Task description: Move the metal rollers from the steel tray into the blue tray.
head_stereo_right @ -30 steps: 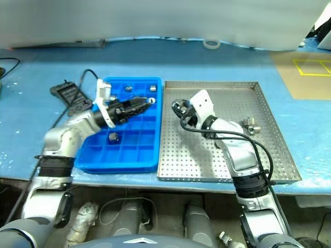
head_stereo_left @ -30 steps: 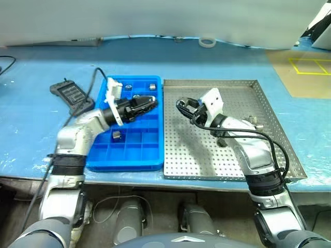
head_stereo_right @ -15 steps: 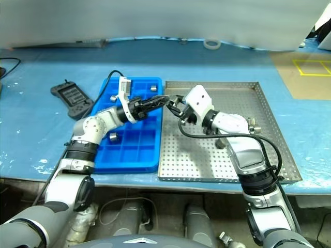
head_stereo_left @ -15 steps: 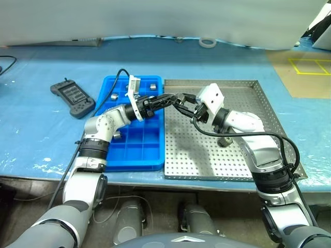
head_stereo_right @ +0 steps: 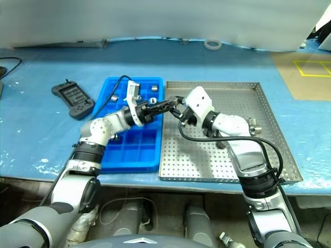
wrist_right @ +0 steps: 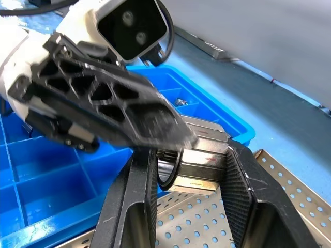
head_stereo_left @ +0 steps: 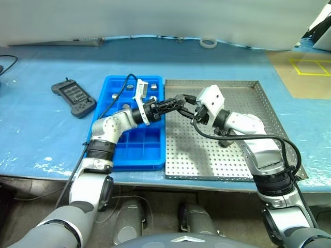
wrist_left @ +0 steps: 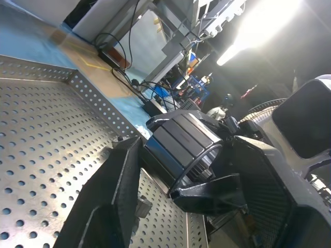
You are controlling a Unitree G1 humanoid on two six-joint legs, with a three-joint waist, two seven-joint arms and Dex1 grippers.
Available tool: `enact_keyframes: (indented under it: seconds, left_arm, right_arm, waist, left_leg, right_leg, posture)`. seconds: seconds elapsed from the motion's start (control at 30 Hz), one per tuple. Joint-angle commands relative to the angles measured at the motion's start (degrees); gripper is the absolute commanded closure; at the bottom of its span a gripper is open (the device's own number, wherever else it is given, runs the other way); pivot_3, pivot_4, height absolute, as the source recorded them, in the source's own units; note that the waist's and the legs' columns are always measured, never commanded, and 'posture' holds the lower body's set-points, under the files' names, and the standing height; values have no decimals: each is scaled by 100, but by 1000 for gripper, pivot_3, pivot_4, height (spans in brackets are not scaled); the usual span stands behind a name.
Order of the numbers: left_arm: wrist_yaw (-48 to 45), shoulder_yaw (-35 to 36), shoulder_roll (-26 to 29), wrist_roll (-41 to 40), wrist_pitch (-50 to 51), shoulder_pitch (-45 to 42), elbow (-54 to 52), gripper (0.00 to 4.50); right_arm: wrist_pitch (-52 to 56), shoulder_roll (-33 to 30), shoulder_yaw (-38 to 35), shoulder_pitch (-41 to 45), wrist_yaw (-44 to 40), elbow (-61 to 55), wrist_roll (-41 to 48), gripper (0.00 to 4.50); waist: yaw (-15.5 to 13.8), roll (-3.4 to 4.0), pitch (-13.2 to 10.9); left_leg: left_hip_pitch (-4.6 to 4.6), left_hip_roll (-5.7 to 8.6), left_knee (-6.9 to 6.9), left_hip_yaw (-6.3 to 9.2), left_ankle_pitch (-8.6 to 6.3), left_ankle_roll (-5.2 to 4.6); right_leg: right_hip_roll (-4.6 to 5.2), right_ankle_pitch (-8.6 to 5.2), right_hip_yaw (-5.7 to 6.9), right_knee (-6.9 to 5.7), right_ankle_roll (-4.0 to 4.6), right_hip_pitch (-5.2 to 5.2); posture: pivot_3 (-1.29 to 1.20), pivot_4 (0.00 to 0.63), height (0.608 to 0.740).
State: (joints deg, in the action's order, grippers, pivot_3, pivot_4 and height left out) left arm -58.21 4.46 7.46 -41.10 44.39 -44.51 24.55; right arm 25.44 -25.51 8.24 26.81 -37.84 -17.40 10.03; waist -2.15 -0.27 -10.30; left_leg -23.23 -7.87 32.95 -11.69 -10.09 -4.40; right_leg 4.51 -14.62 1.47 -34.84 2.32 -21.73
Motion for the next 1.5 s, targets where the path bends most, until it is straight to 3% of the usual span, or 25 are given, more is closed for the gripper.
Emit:
enact_keyframes:
  seconds: [0.03, 0.27, 0.4, 1.3, 1.5]
  left_arm:
    - [-1, -22, -144, 32, -121, -234, -31, 1604]
    - [57, 25, -157, 134, -215, -285, 15, 1604]
    - [158, 42, -139, 182, -239, -294, -36, 2231]
    - [448, 151, -176, 46, -157, -176, -487, 2233]
    - [475, 164, -170, 41, -173, -191, -494, 2233]
  right_arm:
    - [-36, 8, -11, 60, 34, -256, 14, 3176]
    - [-23, 37, 2, 73, 99, -248, -7, 3176]
    - [-30, 75, -7, 54, 147, -243, -20, 3176]
    - [1, 141, -23, 97, 101, -106, -44, 3176]
    - [94, 164, -28, 123, 89, -64, 3, 1173]
  waist:
    - [6, 0, 0]
    - [13, 0, 0]
    - [14, 0, 0]
    - [2, 0, -1]
    - [2, 1, -1]
  left_leg:
    - [1, 0, 0, 0, 0, 0]
    - [0, 0, 0, 0, -1, -1]
    - [0, 0, -1, 0, -1, -2]
    - [-1, 0, -4, 0, -2, 0]
    - [-1, 0, -7, 0, -2, 0]
  right_leg:
    - [0, 0, 0, 0, 0, 0]
    - [0, 0, 0, 1, 0, 0]
    - [0, 0, 0, 2, 0, 0]
    - [0, 0, 0, 5, 0, -1]
    - [0, 0, 0, 7, 0, -2]
  posture:
    - [-189, 150, 740]
    - [-197, 150, 740]
    - [-191, 150, 740]
    - [-170, 150, 740]
    - [-163, 150, 740]
